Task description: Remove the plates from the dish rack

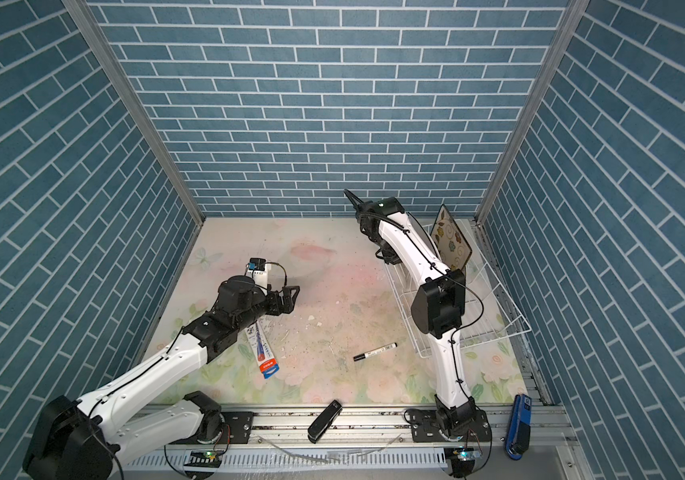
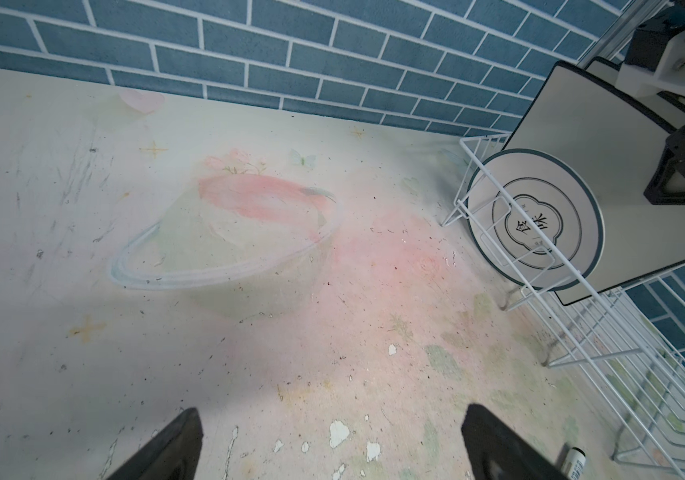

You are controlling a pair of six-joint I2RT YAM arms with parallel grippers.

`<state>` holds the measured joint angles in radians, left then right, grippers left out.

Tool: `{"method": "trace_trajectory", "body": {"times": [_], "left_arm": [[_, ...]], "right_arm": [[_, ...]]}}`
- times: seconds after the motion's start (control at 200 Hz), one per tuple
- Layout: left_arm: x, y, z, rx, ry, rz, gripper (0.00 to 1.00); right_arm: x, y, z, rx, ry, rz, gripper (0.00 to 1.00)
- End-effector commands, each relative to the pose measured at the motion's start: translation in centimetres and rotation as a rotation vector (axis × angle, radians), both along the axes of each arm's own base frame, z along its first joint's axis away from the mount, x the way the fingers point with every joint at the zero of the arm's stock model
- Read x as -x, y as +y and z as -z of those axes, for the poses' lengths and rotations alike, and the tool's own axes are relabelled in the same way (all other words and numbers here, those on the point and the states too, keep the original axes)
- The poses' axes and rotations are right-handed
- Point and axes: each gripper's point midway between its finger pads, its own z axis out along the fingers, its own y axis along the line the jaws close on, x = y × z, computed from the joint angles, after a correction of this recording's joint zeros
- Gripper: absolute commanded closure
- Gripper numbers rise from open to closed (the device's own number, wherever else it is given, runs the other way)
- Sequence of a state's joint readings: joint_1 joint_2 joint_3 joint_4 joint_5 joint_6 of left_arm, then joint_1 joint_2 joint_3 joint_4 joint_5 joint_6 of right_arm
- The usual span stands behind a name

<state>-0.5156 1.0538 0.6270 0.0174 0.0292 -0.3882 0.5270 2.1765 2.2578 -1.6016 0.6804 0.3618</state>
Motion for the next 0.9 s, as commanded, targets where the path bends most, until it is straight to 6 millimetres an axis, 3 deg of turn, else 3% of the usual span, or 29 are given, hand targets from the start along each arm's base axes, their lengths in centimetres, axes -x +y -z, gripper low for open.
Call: {"method": "trace_trajectory", "body": {"times": [0.0,0.24,0.48,0.895], "left_arm": [[0.21,0.18,0.25,-0.014,0.008,-0.005,0.0],[0.18,0.22,0.07,-0.013,0.007,-0.009,0.0],[0.16,0.24,-0.02,-0.015,0.006,-0.01,0.0],[0.04,0.29,-0.54,-0.012,-0.001,-0.016,0.0]], "right_arm": [[0.9,-0.58,-0.85,-0.007,0.002,0.012,0.84],[0.85,-0.61,-0.85,-0.006,0.001,0.011,0.89],[0.79,-0.68,-0.92,0.001,-0.002,0.014,1.0],[0.68,-0.67,-1.43,-0.005,-0.022,0.022,1.0]]}}
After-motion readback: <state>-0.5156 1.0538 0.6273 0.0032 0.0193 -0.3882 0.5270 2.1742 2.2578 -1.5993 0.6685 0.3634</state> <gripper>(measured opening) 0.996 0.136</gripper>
